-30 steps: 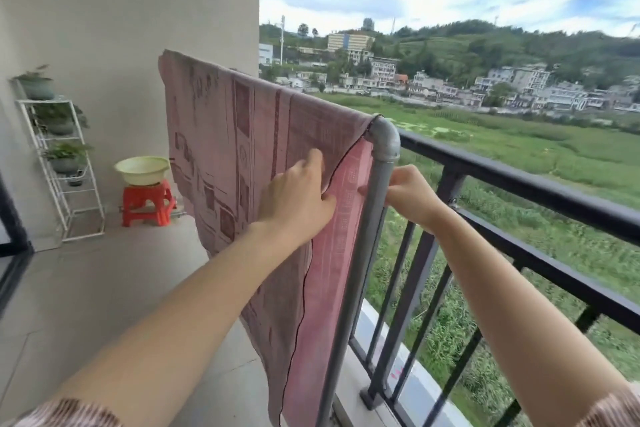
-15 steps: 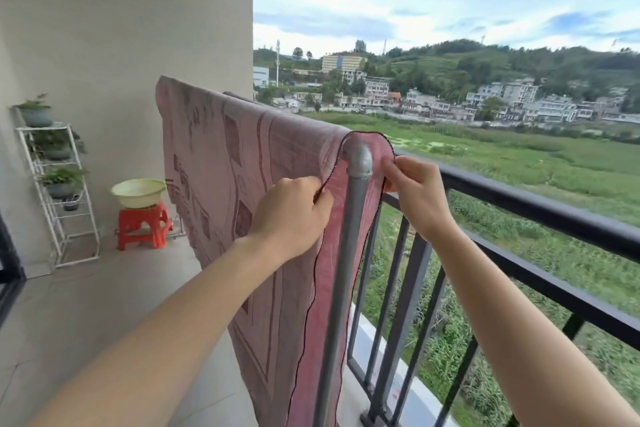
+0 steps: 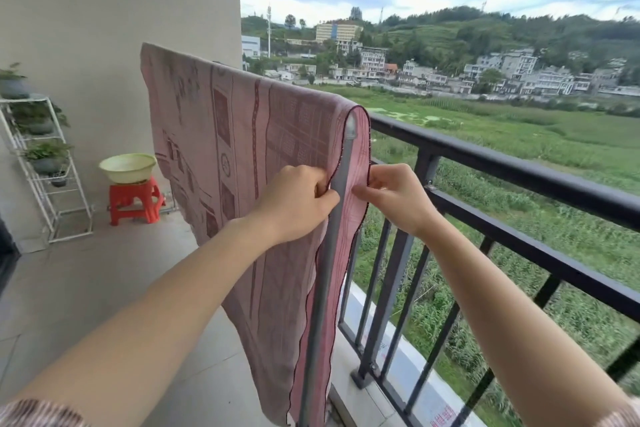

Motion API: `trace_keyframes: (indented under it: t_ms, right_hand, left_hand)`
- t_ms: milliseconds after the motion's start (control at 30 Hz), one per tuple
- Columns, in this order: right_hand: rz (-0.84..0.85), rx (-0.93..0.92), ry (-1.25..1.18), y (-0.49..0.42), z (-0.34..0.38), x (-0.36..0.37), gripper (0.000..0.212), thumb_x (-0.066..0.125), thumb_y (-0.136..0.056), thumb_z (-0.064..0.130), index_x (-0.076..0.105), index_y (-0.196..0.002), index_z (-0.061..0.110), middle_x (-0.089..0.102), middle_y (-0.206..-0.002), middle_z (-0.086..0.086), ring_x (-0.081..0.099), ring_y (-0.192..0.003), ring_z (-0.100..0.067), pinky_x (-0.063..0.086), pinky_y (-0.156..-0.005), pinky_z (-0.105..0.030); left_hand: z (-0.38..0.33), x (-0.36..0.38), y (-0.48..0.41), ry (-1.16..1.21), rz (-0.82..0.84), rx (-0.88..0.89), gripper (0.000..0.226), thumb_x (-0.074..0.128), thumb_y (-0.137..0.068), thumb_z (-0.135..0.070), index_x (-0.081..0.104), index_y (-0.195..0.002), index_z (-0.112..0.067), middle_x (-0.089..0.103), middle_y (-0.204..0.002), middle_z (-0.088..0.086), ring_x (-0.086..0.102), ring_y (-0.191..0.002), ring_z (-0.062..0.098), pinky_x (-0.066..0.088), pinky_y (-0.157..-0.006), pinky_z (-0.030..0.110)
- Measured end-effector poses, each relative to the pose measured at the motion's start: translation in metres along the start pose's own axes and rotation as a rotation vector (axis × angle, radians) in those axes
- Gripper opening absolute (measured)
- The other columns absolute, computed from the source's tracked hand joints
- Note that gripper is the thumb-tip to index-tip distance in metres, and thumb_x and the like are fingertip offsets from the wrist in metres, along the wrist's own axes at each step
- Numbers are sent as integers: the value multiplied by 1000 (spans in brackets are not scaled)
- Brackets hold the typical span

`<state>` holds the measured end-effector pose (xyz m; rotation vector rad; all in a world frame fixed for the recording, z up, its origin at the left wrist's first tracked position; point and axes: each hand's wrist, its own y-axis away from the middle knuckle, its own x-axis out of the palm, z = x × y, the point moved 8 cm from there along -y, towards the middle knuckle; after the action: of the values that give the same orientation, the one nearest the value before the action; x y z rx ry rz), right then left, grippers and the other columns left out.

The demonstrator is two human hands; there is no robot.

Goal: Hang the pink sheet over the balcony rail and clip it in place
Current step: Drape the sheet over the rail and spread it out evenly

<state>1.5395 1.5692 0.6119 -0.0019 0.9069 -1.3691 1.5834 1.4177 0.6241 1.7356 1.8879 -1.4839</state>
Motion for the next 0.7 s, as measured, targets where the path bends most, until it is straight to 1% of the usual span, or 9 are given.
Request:
trace_keyframes:
  t_ms: [67,167,233,333,400,467,500,567,700]
  right_hand:
    - [-30,15,-37,1,-1,-3,24,68,-78,16,64,-73,-7,65,-74,-26,52,-61,-15,46,-58,-41]
    - [-97,51,-119,5,-5,-7,24,70,-77,5,56,-60,-5,52,-56,-9,41,-51,-8,36,-54,-25]
    - [-67,68,-154,8,-11,0,28,71,-74,8,51,-57,-2,49,-55,-9,42,-53,-9,35,-55,-25]
    - [29,128,-208,13,-32,19,37,69,-68,23,59,-75,-11,61,-78,-35,53,-66,-21,43,-66,-36]
    - [84,168,-193,19,-43,28,40,69,-67,25,62,-84,-11,61,-88,-37,61,-69,-34,50,-70,-45]
    - [155,177,-158,28,-50,36,28,68,-71,17,66,-85,-7,66,-91,-32,63,-83,-48,53,-79,-57]
    - [190,185,-144,32,-52,40,18,67,-74,12,68,-83,-3,69,-90,-27,64,-87,-46,53,-81,-56]
    - [248,219,-101,42,-59,47,7,68,-78,8,69,-73,3,72,-79,-15,68,-72,-30,55,-72,-46]
    - [329,253,92,59,-72,62,25,69,-82,18,66,-69,-2,62,-60,-6,53,-50,-1,49,-55,-32]
  left_hand:
    - [-3,-4,-2,92,0,-20,29,55,-84,-17,55,-60,-1,65,-56,12,66,-55,24,53,-61,39]
    - [-9,-5,-1,298,6,-47,26,56,-83,-11,56,-61,2,66,-54,11,65,-48,18,55,-59,36]
    - [-12,-2,2,315,-17,-47,27,56,-81,-14,53,-58,-2,62,-51,9,63,-48,21,51,-56,34]
    - [-9,2,11,29,-145,-39,30,56,-80,-27,43,-55,-17,53,-51,-1,48,-48,18,35,-47,26]
    - [-5,11,20,-166,-157,-46,21,54,-82,-30,44,-66,-19,52,-61,-4,44,-53,18,28,-47,26]
    - [4,27,27,-264,-94,-65,12,51,-84,-30,47,-80,-19,51,-73,-3,44,-61,20,30,-53,26]
    - [10,36,31,-293,-46,-82,13,50,-85,-32,48,-83,-19,52,-75,-2,45,-63,20,33,-56,26]
    - [25,56,41,-340,74,-120,19,48,-88,-34,51,-79,-18,54,-72,-1,49,-64,22,39,-58,27]
    - [49,90,61,-341,292,-166,34,44,-92,-29,38,-61,-17,43,-59,-2,52,-61,22,41,-54,28]
